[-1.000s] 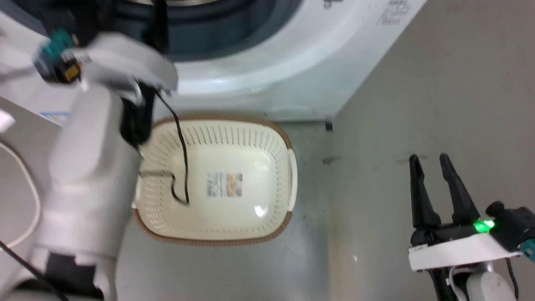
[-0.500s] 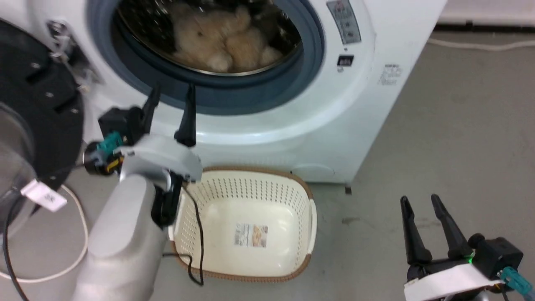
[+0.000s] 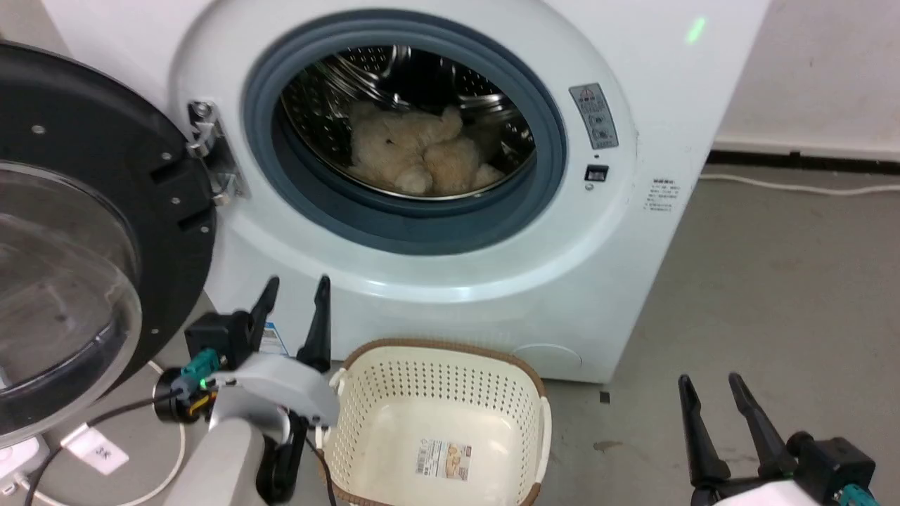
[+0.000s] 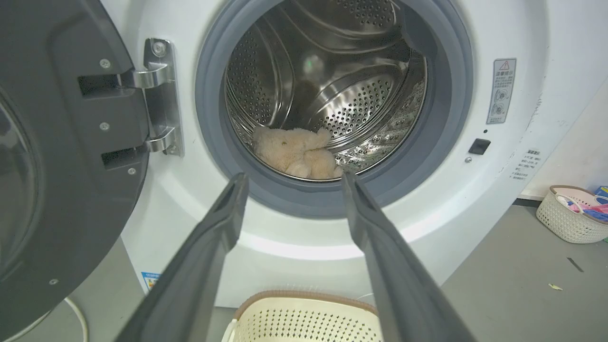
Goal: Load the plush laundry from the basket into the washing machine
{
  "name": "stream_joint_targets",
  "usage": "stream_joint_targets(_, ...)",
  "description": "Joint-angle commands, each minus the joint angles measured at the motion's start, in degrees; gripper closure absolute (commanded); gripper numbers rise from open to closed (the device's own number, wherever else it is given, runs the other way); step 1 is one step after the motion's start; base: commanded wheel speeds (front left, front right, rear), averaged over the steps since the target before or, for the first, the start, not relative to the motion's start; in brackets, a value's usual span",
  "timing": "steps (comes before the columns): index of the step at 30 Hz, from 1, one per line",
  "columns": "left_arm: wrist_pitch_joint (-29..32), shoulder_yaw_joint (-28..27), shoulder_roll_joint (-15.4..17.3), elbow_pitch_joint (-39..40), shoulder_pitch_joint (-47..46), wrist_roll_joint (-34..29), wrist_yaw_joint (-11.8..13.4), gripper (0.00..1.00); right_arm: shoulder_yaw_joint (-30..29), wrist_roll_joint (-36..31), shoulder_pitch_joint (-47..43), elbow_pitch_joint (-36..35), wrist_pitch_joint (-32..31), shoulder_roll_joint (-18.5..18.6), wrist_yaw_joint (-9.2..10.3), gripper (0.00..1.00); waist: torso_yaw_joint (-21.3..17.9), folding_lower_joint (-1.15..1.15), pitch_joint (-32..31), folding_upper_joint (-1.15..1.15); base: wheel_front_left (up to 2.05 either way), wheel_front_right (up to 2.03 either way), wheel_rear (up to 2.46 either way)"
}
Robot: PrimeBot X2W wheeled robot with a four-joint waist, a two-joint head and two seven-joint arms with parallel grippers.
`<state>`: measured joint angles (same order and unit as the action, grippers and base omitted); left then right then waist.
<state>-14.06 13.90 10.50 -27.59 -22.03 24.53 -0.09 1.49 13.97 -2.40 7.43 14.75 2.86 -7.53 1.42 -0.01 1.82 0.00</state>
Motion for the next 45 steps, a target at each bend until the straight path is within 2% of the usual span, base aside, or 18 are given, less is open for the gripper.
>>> stream_joint_targets(1, 0.48, 0.20, 0.43, 1.26, 2.35, 0.40, 0.37, 0.00, -0.30, -0.37, -1.47, 0.27, 0.25, 0.01, 0.04, 0.00, 0.85, 0.01, -1.47, 0.00, 0.00, 0.00, 0.00)
stream_joint_targets(13, 5.45, 1.40, 2.12, 10.55, 13.75, 0.32, 4.12, 0.00, -1.11, -1.82, -4.50, 0.45, 0.25, 0.01, 0.04, 0.00, 1.28, 0.01, -3.83, 0.00, 0.00, 0.00, 0.00)
stream_joint_targets(22, 6.20, 1.26, 2.48, 14.85, 18.32, 0.51, 6.53, 0.00, -2.19, -3.55, -5.70, 0.58, 0.25, 0.01, 0.04, 0.00, 0.91, 0.01, -4.79, 0.00, 0.00, 0.00, 0.00)
stream_joint_targets(32, 6.31, 3.01, 4.02, 16.71, 19.05, -2.05, 7.61, 0.00, -1.85, -3.60, -5.85, 0.83, 0.25, 0.01, 0.04, 0.00, 0.44, 0.01, -5.08, 0.00, 0.00, 0.00, 0.00)
stream_joint_targets(45, 4.73, 3.03, 3.72, 17.24, 19.31, -1.27, 7.95, 0.00, -1.69, -3.23, -5.69, 0.84, 0.25, 0.01, 0.04, 0.00, 0.37, 0.01, -5.02, 0.00, 0.00, 0.00, 0.00)
